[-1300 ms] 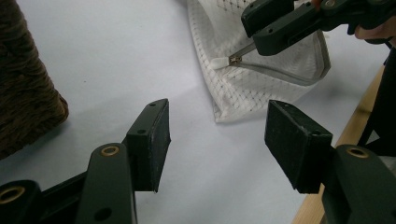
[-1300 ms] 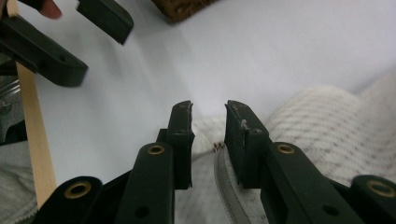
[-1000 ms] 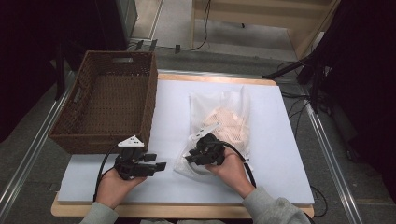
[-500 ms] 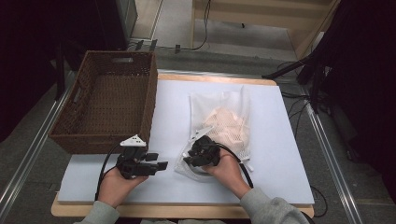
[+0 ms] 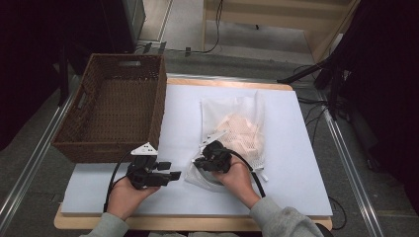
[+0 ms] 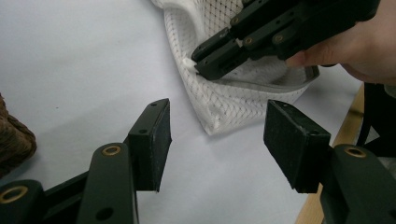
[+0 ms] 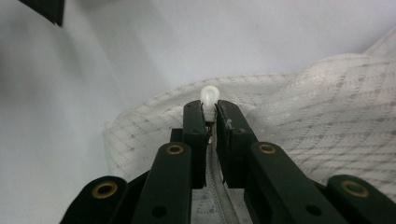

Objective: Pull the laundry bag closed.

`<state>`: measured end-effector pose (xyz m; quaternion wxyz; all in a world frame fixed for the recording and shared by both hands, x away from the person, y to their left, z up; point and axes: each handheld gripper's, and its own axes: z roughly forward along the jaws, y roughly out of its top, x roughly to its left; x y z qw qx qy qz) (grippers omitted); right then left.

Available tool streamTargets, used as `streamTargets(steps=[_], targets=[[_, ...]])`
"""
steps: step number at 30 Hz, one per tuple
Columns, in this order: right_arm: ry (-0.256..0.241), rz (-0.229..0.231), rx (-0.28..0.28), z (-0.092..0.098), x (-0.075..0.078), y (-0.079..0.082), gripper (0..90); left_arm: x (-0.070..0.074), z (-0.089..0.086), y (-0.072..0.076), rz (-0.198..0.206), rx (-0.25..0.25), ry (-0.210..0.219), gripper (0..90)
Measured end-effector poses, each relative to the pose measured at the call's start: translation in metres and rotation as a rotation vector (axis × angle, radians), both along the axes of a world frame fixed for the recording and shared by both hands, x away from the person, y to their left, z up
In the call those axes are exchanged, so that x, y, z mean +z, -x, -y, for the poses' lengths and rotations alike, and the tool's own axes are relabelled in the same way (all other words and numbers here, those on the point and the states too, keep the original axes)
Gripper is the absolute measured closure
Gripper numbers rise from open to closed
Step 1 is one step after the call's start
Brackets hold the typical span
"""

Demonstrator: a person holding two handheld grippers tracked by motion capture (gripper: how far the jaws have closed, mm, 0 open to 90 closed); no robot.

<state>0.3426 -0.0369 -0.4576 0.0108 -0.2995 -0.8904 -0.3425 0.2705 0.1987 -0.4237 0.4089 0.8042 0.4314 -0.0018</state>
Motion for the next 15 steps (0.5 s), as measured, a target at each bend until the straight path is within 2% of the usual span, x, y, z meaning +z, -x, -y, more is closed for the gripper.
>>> streamTargets(steps=[2, 3, 4, 7, 15], targets=[[-0.005, 0.005, -0.001, 0.001, 0.002, 0.000, 83.9, 0.000, 0.001, 0.000, 0.001, -0.004, -0.003, 42.0], [-0.034, 0.014, -0.007, 0.004, 0.008, 0.000, 83.9, 0.000, 0.002, 0.000, 0.006, -0.010, -0.005, 42.1], [-0.034, 0.014, -0.007, 0.004, 0.008, 0.000, 83.9, 0.000, 0.002, 0.000, 0.006, -0.010, -0.005, 42.1], [-0.074, 0.028, -0.003, 0.007, 0.017, 0.001, 83.8, 0.000, 0.006, -0.002, 0.011, -0.019, -0.006, 42.4], [-0.122, 0.070, 0.002, 0.011, 0.030, 0.007, 83.7, -0.001, 0.017, -0.011, 0.017, -0.047, -0.014, 44.3]])
